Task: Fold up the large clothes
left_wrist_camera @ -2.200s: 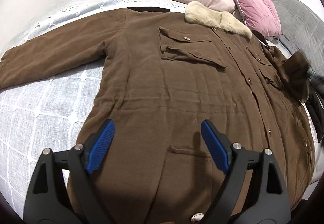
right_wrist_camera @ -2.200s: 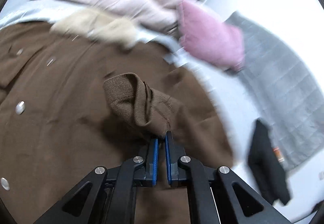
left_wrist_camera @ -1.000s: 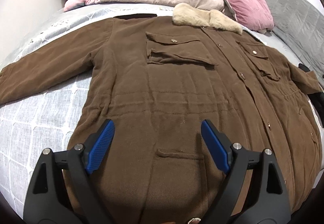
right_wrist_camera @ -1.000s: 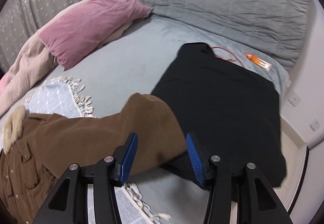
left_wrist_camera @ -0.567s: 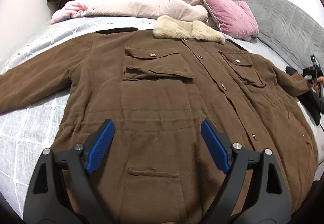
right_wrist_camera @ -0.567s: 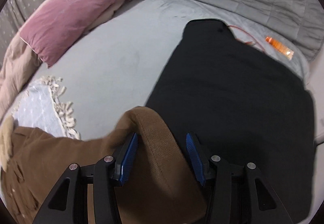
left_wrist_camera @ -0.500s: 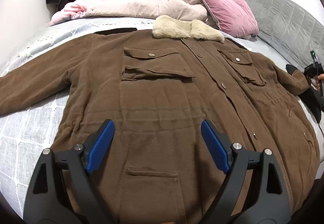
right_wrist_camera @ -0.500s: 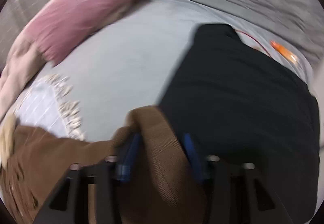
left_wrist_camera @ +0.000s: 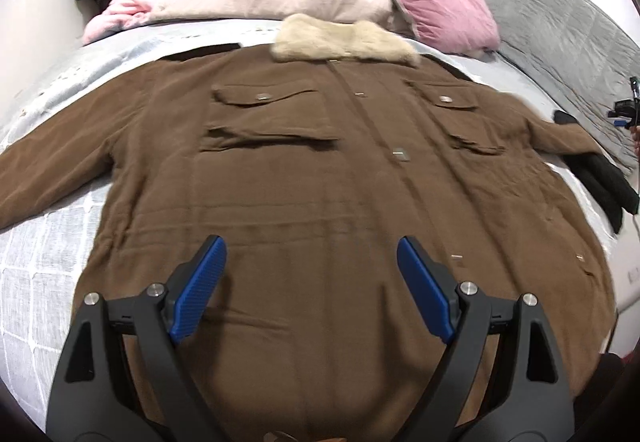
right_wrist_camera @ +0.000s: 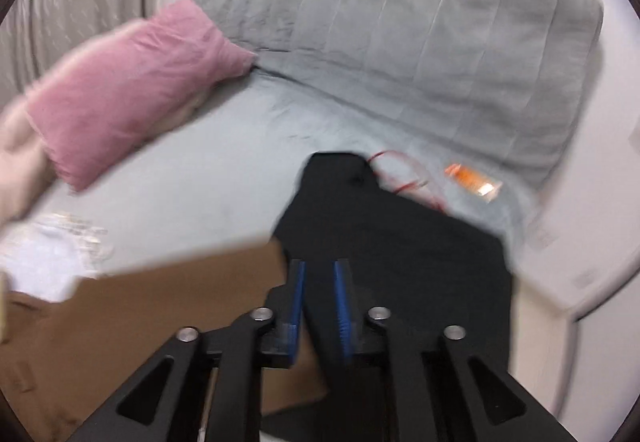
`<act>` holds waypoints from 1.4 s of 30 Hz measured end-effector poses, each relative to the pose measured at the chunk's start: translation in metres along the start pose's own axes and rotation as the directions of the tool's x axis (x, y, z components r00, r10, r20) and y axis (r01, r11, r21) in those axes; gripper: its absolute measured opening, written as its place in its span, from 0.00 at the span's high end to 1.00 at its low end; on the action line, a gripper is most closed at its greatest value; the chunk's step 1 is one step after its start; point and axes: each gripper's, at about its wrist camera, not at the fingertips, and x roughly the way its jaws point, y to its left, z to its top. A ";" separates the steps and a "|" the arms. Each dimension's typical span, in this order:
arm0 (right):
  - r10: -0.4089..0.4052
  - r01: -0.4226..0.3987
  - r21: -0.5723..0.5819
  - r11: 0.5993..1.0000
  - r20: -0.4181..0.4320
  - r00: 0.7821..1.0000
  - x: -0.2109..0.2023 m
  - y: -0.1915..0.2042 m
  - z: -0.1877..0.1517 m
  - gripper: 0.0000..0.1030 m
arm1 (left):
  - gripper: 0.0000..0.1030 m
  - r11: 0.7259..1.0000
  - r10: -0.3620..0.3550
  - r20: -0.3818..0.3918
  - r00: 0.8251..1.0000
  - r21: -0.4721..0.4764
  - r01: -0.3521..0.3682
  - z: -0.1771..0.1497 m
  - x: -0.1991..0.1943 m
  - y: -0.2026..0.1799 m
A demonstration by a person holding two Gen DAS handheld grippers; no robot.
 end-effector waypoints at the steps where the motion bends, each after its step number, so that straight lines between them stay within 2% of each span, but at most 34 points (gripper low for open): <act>1: 0.039 -0.039 0.019 0.999 -0.013 0.999 0.000 -0.012 -0.007 0.46 | 0.15 1.000 -0.009 -0.003 1.000 0.009 0.009 0.000 -0.004 -0.007; 2: 0.069 -0.068 0.036 0.997 -0.027 0.997 0.000 -0.023 -0.014 0.41 | 0.15 0.999 -0.024 -0.006 1.000 0.022 0.024 0.001 -0.008 -0.014; 6: 0.181 -0.169 0.110 0.979 -0.114 0.977 0.011 -0.045 -0.034 0.41 | 0.15 0.993 -0.063 0.007 0.998 0.099 0.062 0.001 -0.021 -0.044; 9: 0.273 -0.240 0.191 0.952 -0.167 0.947 0.030 -0.042 -0.051 0.41 | 0.15 0.988 -0.057 0.005 0.998 0.141 0.055 -0.003 -0.019 -0.059; 11: 0.323 -0.267 0.257 0.929 -0.208 0.923 0.050 -0.032 -0.062 0.41 | 0.15 0.989 -0.063 -0.016 0.998 0.130 0.064 -0.006 -0.012 -0.062; 12: 0.339 -0.275 0.276 0.921 -0.221 0.914 0.054 -0.025 -0.066 0.47 | 0.15 0.990 -0.068 -0.032 0.997 0.122 0.071 -0.007 -0.009 -0.062; 13: 0.338 -0.270 0.283 0.920 -0.225 0.914 0.057 -0.017 -0.070 0.61 | 0.15 0.991 -0.068 -0.043 0.997 0.114 0.073 -0.008 -0.007 -0.061; 14: 0.358 -0.297 0.267 0.917 -0.221 0.907 0.054 -0.007 -0.072 0.96 | 0.15 0.992 -0.065 -0.052 0.996 0.105 0.071 -0.009 -0.006 -0.060; 15: 0.353 -0.300 0.250 0.921 -0.206 0.913 0.047 -0.002 -0.071 0.95 | 0.15 0.993 -0.063 -0.061 0.996 0.094 0.068 -0.012 -0.007 -0.055; 16: 0.309 -0.276 0.196 0.941 -0.171 0.935 0.034 0.005 -0.069 0.95 | 0.15 0.994 -0.061 -0.065 0.996 0.088 0.067 -0.014 -0.008 -0.054; 17: 0.229 -0.215 0.116 0.970 -0.129 0.965 0.025 0.011 -0.067 0.96 | 0.15 0.995 -0.061 -0.077 0.995 0.075 0.066 -0.017 -0.009 -0.048; 18: 0.119 -0.111 0.057 0.992 -0.149 0.982 0.034 0.015 -0.066 0.96 | 0.15 0.996 -0.061 -0.086 0.994 0.067 0.066 -0.020 -0.010 -0.044; 19: 0.086 -0.074 0.066 0.995 -0.201 0.976 0.046 0.012 -0.069 0.96 | 0.15 0.997 -0.058 -0.097 0.994 0.053 0.064 -0.021 -0.010 -0.039; 20: 0.113 -0.081 0.141 0.987 -0.235 0.965 0.054 0.005 -0.072 0.96 | 0.15 0.998 -0.055 -0.105 0.993 0.032 0.059 -0.023 -0.012 -0.032; 22: 0.137 -0.096 0.198 0.976 -0.209 0.968 0.051 0.004 -0.073 0.96 | 0.15 0.998 -0.054 -0.111 0.992 0.003 0.055 -0.024 -0.017 -0.020; 25: 0.134 -0.117 0.134 0.984 -0.133 0.982 0.033 0.018 -0.066 0.95 | 0.15 0.999 -0.048 -0.107 0.993 -0.017 0.047 -0.021 -0.025 -0.006; 31: 0.249 -0.245 0.151 0.958 -0.009 0.968 -0.019 0.033 -0.036 0.95 | 0.15 0.999 -0.023 -0.103 0.994 -0.032 0.020 -0.005 -0.033 0.017; 35: 0.322 -0.327 0.076 0.942 0.072 0.944 -0.070 0.076 -0.013 0.95 | 0.15 0.999 -0.035 -0.092 0.995 -0.040 0.032 0.016 -0.029 0.027; 37: 0.373 -0.377 0.021 0.926 0.108 0.922 -0.098 0.107 -0.004 0.95 | 0.15 0.997 -0.055 -0.084 0.995 -0.050 0.051 0.028 -0.027 0.031; 41: 0.486 -0.474 -0.110 0.873 0.148 0.861 -0.149 0.175 0.007 0.95 | 0.15 0.991 -0.114 -0.065 0.991 -0.080 0.109 0.052 -0.023 0.034; 42: 0.525 -0.507 -0.148 0.849 0.143 0.839 -0.163 0.198 0.008 0.95 | 0.15 0.988 -0.131 -0.057 0.990 -0.086 0.126 0.059 -0.022 0.034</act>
